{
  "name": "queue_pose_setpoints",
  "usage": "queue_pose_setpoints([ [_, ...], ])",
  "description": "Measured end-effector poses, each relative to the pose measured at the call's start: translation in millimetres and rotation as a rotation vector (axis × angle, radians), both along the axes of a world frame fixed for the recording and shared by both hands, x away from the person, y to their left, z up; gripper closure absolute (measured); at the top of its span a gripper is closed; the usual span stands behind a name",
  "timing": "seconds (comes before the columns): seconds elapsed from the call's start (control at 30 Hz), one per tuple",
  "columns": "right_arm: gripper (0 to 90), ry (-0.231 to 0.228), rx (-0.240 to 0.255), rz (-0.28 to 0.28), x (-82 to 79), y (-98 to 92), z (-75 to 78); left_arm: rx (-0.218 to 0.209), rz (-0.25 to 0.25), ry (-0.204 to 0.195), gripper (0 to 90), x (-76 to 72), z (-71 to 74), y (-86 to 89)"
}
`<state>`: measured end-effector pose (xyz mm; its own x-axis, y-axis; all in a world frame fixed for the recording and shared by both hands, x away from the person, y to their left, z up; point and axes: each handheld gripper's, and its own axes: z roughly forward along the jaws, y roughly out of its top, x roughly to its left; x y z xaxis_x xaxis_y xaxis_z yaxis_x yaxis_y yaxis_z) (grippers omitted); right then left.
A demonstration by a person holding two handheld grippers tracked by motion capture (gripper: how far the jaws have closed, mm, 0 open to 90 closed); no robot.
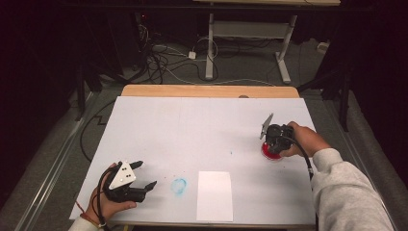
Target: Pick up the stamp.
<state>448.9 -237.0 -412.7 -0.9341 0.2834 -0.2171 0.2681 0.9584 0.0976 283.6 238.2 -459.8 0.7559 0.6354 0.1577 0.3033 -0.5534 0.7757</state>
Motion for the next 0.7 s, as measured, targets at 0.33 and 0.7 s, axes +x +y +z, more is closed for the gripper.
queue_pose_setpoints([
  [0.33, 77.0, -0.086, 0.087, -0.07, -7.0, -6.7, 14.1, -0.005, 0.006, -0.005, 18.8, -0.3, 1.0, 0.8],
  [0.7, 77.0, -0.163, 0.271, -0.181, -21.3, -18.0, 29.2, -0.002, 0.005, -0.007, 18.8, -0.6, 1.7, -0.3],
])
